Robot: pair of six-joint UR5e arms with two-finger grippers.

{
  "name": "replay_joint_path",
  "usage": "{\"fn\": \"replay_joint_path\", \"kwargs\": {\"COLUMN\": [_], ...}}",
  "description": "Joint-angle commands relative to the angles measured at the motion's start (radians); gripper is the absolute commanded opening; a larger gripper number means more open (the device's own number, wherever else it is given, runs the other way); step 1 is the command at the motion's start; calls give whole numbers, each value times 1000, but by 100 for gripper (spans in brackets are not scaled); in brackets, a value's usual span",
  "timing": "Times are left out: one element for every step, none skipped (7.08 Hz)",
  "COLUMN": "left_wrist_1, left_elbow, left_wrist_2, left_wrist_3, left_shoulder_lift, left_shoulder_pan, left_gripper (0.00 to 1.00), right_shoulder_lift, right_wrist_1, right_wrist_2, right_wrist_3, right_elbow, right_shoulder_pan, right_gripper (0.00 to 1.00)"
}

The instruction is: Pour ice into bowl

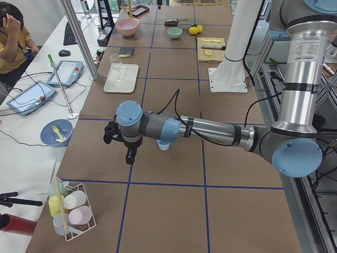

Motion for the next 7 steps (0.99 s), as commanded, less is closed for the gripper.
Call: {"fn": "replay_joint_path", "kwargs": {"left_wrist_1": [-13, 4, 1, 9, 10, 9, 10], "left_elbow": [92, 16, -5, -17, -17, -2, -5], "left_wrist_2": [59, 111, 174, 144, 142, 136, 132], "left_wrist_3": [-2, -11, -9, -9, -11, -11, -11], "left_shoulder_lift": [-109, -51, -21, -20, -20, -21, -20], "left_shoulder_pan": [5, 107, 112, 125, 153, 156, 155], "left_gripper": [100, 100, 100, 100, 100, 100, 100], "right_shoulder_lift": [-12, -6, 4, -15, -63, -92, -106], "right_wrist_1": [2, 3, 37, 210, 335, 444, 547], "right_wrist_2": [-15, -15, 10, 53, 61, 61, 66], "right_wrist_3": [-6, 8, 5, 6, 8, 8, 11], "right_elbow": [16, 10, -92, -134, -181, -205, -203], "right_shoulder_pan": [-2, -5, -10, -10, -10, -15, -45], "right_gripper": [100, 100, 100, 100, 100, 100, 100]}}
